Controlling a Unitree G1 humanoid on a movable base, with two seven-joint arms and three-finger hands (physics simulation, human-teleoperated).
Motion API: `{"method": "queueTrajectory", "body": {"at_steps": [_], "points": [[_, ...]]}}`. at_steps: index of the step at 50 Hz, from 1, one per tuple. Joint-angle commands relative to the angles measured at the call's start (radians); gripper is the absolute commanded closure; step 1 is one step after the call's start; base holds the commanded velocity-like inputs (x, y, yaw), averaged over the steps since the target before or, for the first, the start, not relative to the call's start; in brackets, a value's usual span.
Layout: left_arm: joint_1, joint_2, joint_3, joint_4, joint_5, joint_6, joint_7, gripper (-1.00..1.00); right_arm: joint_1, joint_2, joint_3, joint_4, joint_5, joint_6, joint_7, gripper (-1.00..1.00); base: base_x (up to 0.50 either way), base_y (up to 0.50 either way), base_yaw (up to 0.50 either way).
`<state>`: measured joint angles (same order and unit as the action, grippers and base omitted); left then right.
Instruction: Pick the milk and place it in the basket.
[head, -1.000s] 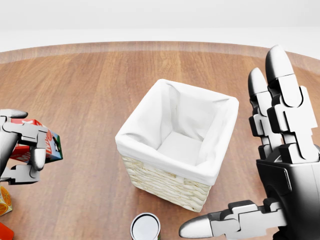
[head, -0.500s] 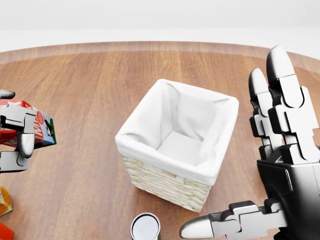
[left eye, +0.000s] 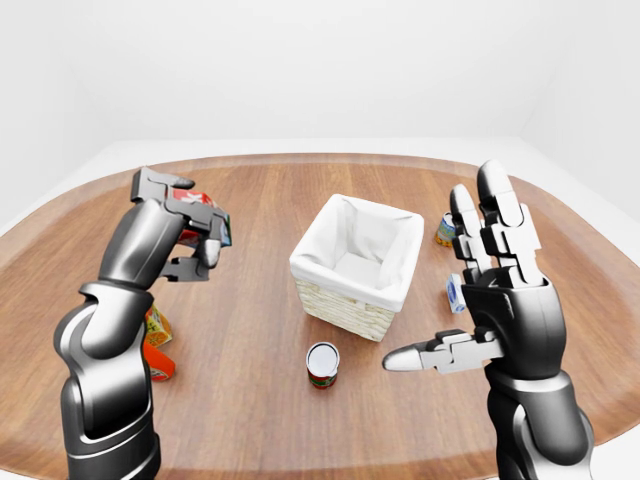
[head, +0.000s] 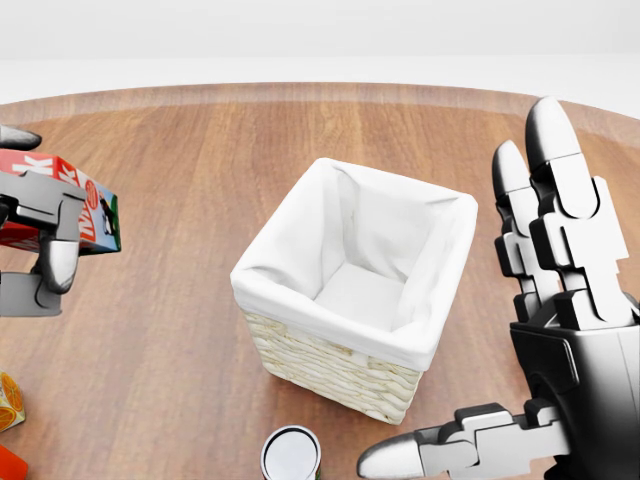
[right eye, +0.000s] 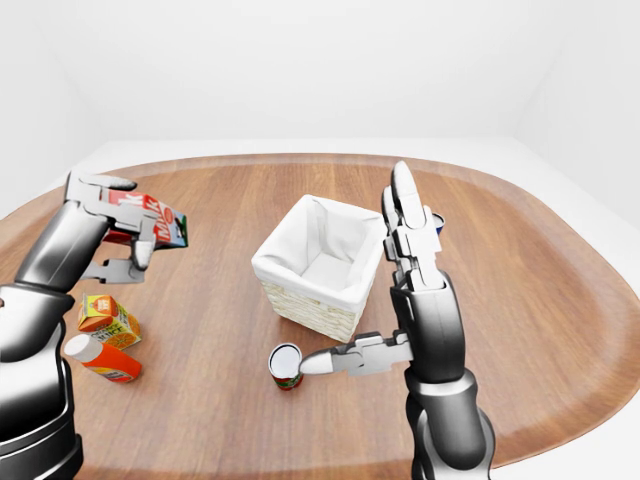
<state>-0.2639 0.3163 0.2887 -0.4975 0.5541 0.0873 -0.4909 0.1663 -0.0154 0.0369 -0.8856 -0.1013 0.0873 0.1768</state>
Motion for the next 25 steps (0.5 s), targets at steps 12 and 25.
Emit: {"method": "queueTrajectory", "body": {"at_steps": [12, 25], "points": [[-0.07, 0.002, -0.027, -0.074, 0.009, 0.0, -0.012, 1.0, 0.004, 0.0, 0.001, 0.003, 0.001, 0.0, 0.0, -1.0, 0.0, 0.0, 0.0], [-0.14, 0.002, -0.064, -0.113, 0.033, 0.0, -0.052, 1.0, 0.003, 0.0, -0.004, -0.007, 0.003, 0.0, 0.0, -1.0, 0.0, 0.0, 0.0]]}}
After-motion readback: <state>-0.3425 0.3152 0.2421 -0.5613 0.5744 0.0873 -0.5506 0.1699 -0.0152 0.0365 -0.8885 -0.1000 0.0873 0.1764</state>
